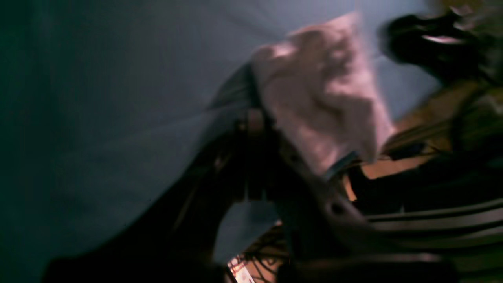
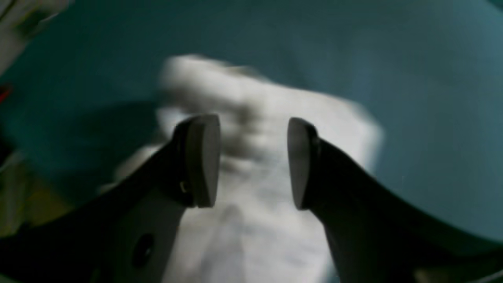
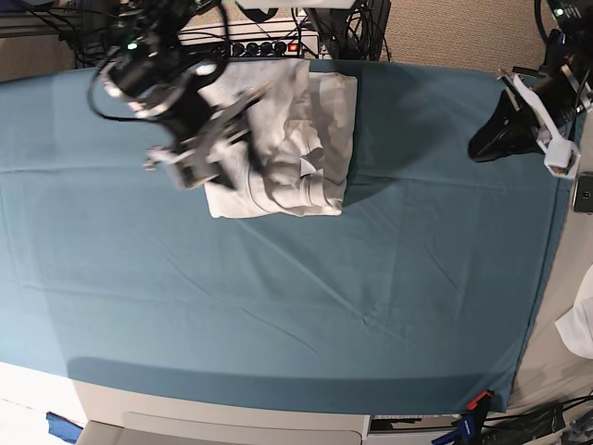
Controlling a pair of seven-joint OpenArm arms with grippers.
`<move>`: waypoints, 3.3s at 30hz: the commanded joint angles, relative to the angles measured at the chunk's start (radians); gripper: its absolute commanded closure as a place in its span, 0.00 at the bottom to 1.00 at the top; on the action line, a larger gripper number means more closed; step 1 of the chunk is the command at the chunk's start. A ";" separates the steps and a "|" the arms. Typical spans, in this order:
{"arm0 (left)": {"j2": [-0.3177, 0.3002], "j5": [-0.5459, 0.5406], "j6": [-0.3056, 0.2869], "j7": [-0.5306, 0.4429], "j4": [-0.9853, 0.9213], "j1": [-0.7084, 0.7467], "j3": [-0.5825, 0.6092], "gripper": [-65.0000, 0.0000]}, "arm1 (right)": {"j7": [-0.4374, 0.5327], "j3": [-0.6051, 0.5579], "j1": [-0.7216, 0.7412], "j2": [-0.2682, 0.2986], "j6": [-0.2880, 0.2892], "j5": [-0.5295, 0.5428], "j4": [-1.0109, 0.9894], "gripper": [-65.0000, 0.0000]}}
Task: Fold the T-shirt properly
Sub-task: 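Fold the collar end over onto the bundle with the right gripper, then press the bundle edges with both grippers to square the fold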
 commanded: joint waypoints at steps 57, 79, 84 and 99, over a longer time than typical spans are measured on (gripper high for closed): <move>0.217 0.889 0.158 -0.287 -0.067 -0.120 0.956 1.00 | -0.103 0.219 0.164 0.045 0.050 0.519 -0.326 1.00; 0.038 1.028 0.316 -0.292 -0.067 -0.122 0.954 1.00 | -0.050 0.177 0.387 0.045 0.050 0.247 -0.708 1.00; 0.039 1.028 0.316 -0.293 -0.067 -0.122 0.954 1.00 | 0.016 0.177 0.387 0.045 -0.065 0.063 -0.708 1.00; 0.038 1.043 0.317 -0.288 -0.060 -0.126 0.954 1.00 | 0.063 0.177 0.462 0.196 -0.077 -0.039 -0.708 1.00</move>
